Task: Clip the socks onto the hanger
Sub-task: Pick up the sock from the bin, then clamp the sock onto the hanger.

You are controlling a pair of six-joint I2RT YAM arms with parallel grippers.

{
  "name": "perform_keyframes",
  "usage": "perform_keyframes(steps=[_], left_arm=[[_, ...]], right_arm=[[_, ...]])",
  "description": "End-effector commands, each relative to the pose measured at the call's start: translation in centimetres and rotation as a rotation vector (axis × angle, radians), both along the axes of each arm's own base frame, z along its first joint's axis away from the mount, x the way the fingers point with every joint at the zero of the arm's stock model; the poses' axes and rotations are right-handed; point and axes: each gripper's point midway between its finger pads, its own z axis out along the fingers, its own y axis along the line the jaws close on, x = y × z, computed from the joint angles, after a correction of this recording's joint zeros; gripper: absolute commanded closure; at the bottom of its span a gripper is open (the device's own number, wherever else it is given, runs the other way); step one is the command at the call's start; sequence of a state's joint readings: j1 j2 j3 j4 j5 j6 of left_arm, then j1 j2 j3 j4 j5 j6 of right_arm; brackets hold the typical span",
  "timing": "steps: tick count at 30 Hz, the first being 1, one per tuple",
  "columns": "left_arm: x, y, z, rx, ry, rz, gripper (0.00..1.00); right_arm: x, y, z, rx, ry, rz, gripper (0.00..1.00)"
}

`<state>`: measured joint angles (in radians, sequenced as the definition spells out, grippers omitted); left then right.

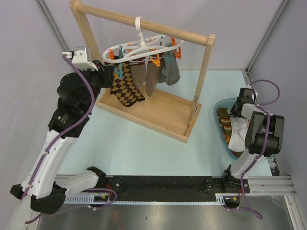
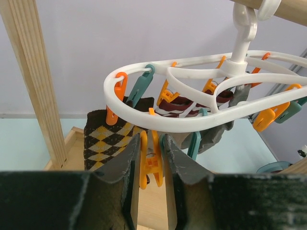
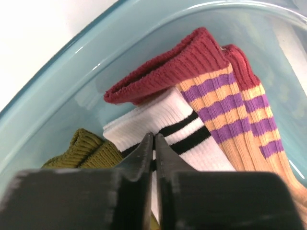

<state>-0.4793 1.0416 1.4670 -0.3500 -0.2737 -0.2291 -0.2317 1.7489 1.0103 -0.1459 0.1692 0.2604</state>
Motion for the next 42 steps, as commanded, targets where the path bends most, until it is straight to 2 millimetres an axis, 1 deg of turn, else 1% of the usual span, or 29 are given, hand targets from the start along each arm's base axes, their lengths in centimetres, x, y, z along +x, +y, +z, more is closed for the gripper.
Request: perform_keyframes(steps=[1,5,9,10,11,12,13,16,17,19,20,21,22,23,24,25,26,27,28,29,30,31,32,34,35,37,38,41,42], left_arm=[[-0.9,0.4,-0.8,0.021,0.041,-0.011,0.93],[-1.0,0.4,-0.7,0.019,0.038,-0.009,0.93],[-1.0,0.4,-0.6,0.019,0.037,-0.009,0.93],[-0.9,0.4,-0.7,0.019,0.038,-0.008,0.93],[-0.9,0.4,-0.7,0.019,0.038,-0.008,0.94],[-0.9,0.4,-0.8,0.021,0.041,-0.008,0.94],[-0.9,0.3,-0.9,0.022,0.044,-0.011,0.94],[-0.9,0.4,-1.0,0.023,0.045,-0.011,0.94],[-0.9,0.3,-1.0,0.023,0.045,-0.014,0.94],[-0.9,0.3,-1.1,0.023,0.048,-0.015,0.94],[-0.9,0.3,-1.1,0.020,0.049,-0.016,0.95],[-0.9,0.3,-1.2,0.023,0.054,-0.016,0.95],[-0.9,0.2,-1.3,0.022,0.054,-0.019,0.95],[-0.9,0.2,-1.2,0.020,0.055,-0.020,0.96],[-0.9,0.2,-1.2,0.020,0.055,-0.020,0.96],[-0.9,0.1,-1.2,0.021,0.059,-0.023,0.96],[-1.0,0.0,-1.2,0.020,0.061,-0.028,0.96],[-0.9,-0.1,-1.3,0.021,0.065,-0.031,0.96],[-1.0,-0.1,-1.2,0.015,0.066,-0.034,0.97],[-0.9,-0.2,-1.3,0.015,0.069,-0.037,0.97],[-0.9,-0.3,-1.4,0.013,0.072,-0.039,0.97],[-0.9,-0.3,-1.4,0.007,0.073,-0.039,0.98],[-0.9,-0.4,-1.5,0.006,0.075,-0.042,0.98],[-0.8,-0.6,-1.6,0.002,0.079,-0.050,0.98],[-0.7,-0.8,-1.7,0.003,0.085,-0.058,0.99],[-0.7,-1.0,-1.6,0.000,0.085,-0.067,0.99],[-0.6,-1.2,-1.7,0.000,0.089,-0.072,0.99],[-0.6,-1.6,-1.5,-0.010,0.087,-0.089,1.00],[-0.5,-1.8,-1.6,-0.011,0.089,-0.100,1.00]], right_arm=[[0.7,-1.2,3.3,-0.044,-0.063,-0.043,1.00],[0.7,-1.2,3.4,-0.044,-0.066,-0.045,1.00],[0.5,-0.4,4.5,-0.013,-0.086,-0.029,1.00],[0.4,-0.2,5.8,-0.012,-0.113,-0.024,1.00],[0.1,0.1,6.2,0.000,-0.111,-0.019,1.00],[0.0,0.4,7.1,0.009,-0.131,-0.008,1.00],[-0.2,0.7,9.0,0.010,-0.172,-0.002,1.00],[-1.1,1.7,11.6,0.038,-0.221,0.021,1.00],[-1.6,2.0,13.3,0.039,-0.256,0.028,1.00],[-2.0,3.4,15.0,0.072,-0.301,0.070,1.00],[-2.4,4.3,16.6,0.075,-0.343,0.096,1.00],[-2.5,6.7,17.6,0.108,-0.377,0.176,1.00],[-2.8,8.1,18.4,0.107,-0.401,0.226,1.00],[-3.6,9.4,20.0,0.086,-0.447,0.275,1.00],[-4.1,10.3,20.6,0.068,-0.464,0.302,1.00],[-4.5,12.6,21.4,0.066,-0.484,0.373,1.00],[-5.1,13.7,22.2,0.054,-0.507,0.412,1.00],[-5.9,14.7,23.7,0.044,-0.550,0.445,1.00],[-6.6,16.6,24.6,0.049,-0.578,0.514,1.00],[-7.2,17.7,25.4,0.053,-0.602,0.555,1.00],[-8.2,18.4,26.6,0.047,-0.641,0.585,1.00],[-8.8,19.3,27.2,0.051,-0.660,0.619,1.00],[-9.8,21.3,27.7,0.069,-0.674,0.689,1.00],[-11.4,22.7,29.0,0.086,-0.718,0.744,1.00],[-12.5,24.6,29.4,0.116,-0.734,0.815,1.00],[-13.9,26.6,30.4,0.158,-0.772,0.887,1.00],[-15.2,28.6,30.7,0.193,-0.781,0.966,1.00],[-16.3,31.7,31.8,0.230,-0.830,1.050,1.00],[-17.3,33.5,32.0,0.247,-0.842,1.107,1.00]])
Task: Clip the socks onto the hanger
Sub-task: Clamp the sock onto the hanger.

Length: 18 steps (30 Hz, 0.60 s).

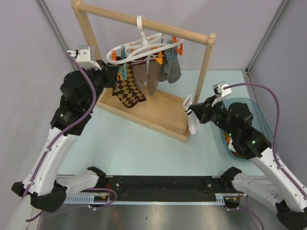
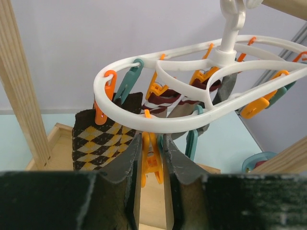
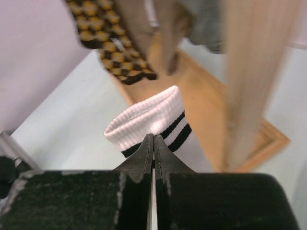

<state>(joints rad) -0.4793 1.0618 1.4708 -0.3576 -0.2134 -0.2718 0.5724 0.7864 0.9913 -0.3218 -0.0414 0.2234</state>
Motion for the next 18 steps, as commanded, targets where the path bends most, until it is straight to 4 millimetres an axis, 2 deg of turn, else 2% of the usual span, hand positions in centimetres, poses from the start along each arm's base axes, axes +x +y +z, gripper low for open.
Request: perform_keyframes(steps=[1,2,3,4,6,7,9,10,12,13,15,16,18], left_arm=[[-0.8,-0.5,-1.0,0.013,0.061,-0.044,1.00],[-0.7,-0.6,-1.1,0.009,0.064,-0.047,1.00],[-0.7,-0.6,-1.1,0.006,0.065,-0.052,1.00],[-0.8,-0.8,-1.0,0.001,0.065,-0.063,1.00],[-0.8,-1.0,-1.2,0.003,0.071,-0.069,1.00],[-0.7,-1.1,-1.3,0.002,0.073,-0.074,1.00],[-0.7,-1.1,-1.3,0.002,0.073,-0.075,1.00],[-0.7,-1.2,-1.4,0.000,0.073,-0.077,1.00],[-0.7,-1.3,-1.3,-0.006,0.069,-0.080,1.00],[-0.8,-1.4,-1.5,-0.011,0.070,-0.085,1.00],[-0.8,-1.6,-1.4,-0.014,0.062,-0.096,1.00],[-0.7,-1.7,-1.7,-0.010,0.064,-0.103,1.00],[-0.6,-2.0,-2.0,-0.003,0.064,-0.115,1.00]], right_arm=[[-2.1,5.5,2.5,0.046,-0.114,0.165,1.00],[-1.4,6.1,2.5,0.043,-0.120,0.137,1.00],[-2.1,7.5,2.9,0.060,-0.136,0.176,1.00],[-2.2,8.3,4.3,0.102,-0.177,0.189,1.00],[-2.0,10.3,5.0,0.136,-0.208,0.214,1.00],[-2.3,11.3,6.3,0.177,-0.250,0.232,1.00],[-1.9,13.2,6.4,0.182,-0.275,0.255,1.00],[-1.9,13.7,7.4,0.215,-0.305,0.262,1.00],[-1.2,15.4,7.3,0.221,-0.314,0.283,1.00],[-1.1,15.9,7.9,0.248,-0.335,0.287,1.00],[-0.7,17.4,7.3,0.260,-0.327,0.307,1.00],[-0.6,17.8,8.1,0.289,-0.348,0.312,1.00],[-0.4,18.5,8.3,0.305,-0.357,0.319,1.00]])
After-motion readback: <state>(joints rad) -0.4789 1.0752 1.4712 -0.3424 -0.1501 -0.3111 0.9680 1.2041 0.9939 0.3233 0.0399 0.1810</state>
